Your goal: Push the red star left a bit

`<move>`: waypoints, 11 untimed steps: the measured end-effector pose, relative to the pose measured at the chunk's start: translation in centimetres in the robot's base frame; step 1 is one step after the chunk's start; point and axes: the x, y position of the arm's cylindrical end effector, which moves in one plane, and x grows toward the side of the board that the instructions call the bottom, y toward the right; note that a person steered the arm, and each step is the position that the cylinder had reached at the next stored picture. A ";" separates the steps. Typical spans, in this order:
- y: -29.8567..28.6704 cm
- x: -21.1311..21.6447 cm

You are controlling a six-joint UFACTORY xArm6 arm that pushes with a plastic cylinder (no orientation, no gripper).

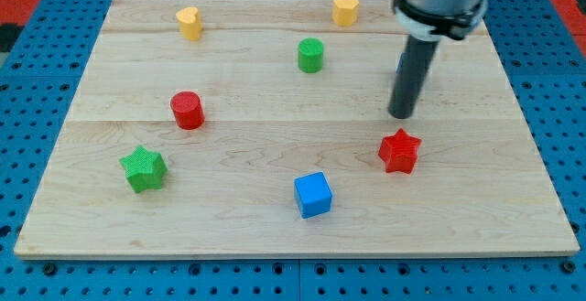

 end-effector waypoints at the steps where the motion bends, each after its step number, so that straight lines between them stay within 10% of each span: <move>1: 1.3 0.1; 11: -3.3 13.4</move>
